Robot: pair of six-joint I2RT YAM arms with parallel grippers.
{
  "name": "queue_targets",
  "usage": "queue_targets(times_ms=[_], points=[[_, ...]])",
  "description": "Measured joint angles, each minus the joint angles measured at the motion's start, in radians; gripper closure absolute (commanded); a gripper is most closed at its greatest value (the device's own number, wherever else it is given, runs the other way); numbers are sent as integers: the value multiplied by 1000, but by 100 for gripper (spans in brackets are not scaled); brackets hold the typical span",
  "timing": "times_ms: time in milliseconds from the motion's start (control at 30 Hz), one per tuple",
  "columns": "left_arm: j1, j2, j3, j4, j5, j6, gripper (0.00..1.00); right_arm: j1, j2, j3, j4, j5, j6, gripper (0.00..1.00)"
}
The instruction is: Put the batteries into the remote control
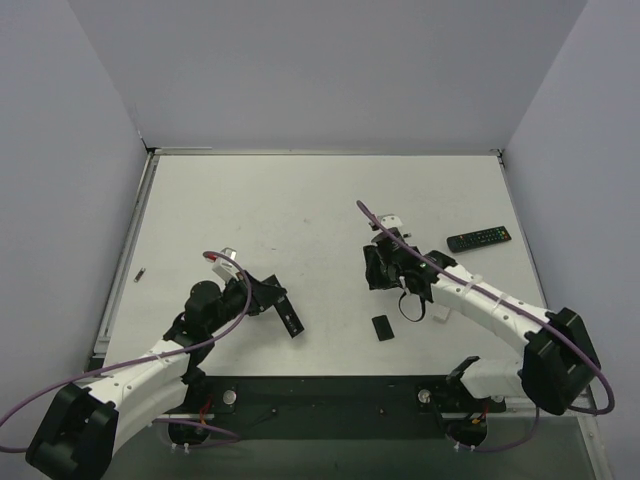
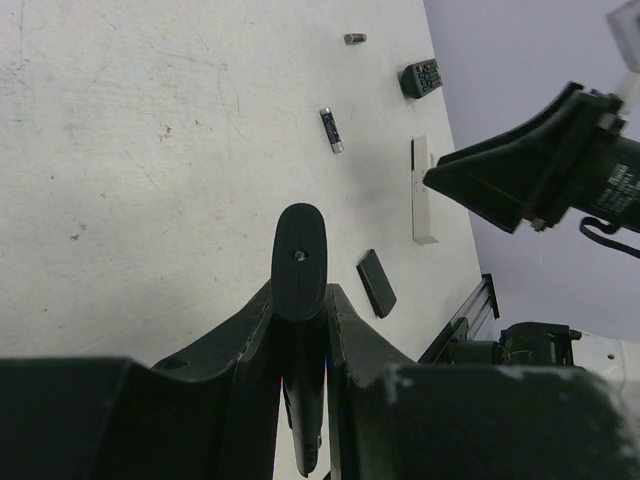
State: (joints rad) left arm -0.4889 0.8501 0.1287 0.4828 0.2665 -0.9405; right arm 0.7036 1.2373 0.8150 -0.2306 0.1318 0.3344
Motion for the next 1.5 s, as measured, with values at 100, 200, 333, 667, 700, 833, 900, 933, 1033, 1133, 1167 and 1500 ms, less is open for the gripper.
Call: queue_targets(times_ms=[100, 200, 333, 667, 700, 833, 900, 933, 1033, 1133, 1167, 1500], points=[[1, -5, -6, 7, 3, -8, 100, -43, 98, 12, -5, 0, 31, 63], [2, -7, -7, 14, 7, -18, 100, -73, 184, 28, 3, -16, 47, 66], [3, -11, -8, 24, 10, -27, 100, -107, 283, 61, 34, -44, 63, 70], [6, -20, -20, 45, 21, -51, 100, -136, 480, 161, 73, -72, 81, 71], [6, -21, -20, 45, 23, -52, 100, -139, 491, 162, 72, -68, 84, 74], [6, -22, -21, 50, 27, -63, 100, -140, 497, 170, 73, -57, 84, 81], [6, -22, -21, 53, 27, -69, 100, -140, 502, 171, 75, -51, 84, 93], [6, -22, -21, 53, 28, -72, 100, -140, 502, 171, 77, -50, 81, 99], [6, -22, -21, 61, 30, -84, 100, -140, 503, 171, 82, -50, 79, 100], [6, -22, -27, 83, 30, -103, 100, -133, 499, 170, 83, -58, 66, 100], [6, -21, -30, 92, 31, -109, 100, -129, 490, 168, 75, -61, 60, 100], [7, -3, -89, 222, 28, -235, 100, 85, 206, 249, -112, -143, -23, 100]])
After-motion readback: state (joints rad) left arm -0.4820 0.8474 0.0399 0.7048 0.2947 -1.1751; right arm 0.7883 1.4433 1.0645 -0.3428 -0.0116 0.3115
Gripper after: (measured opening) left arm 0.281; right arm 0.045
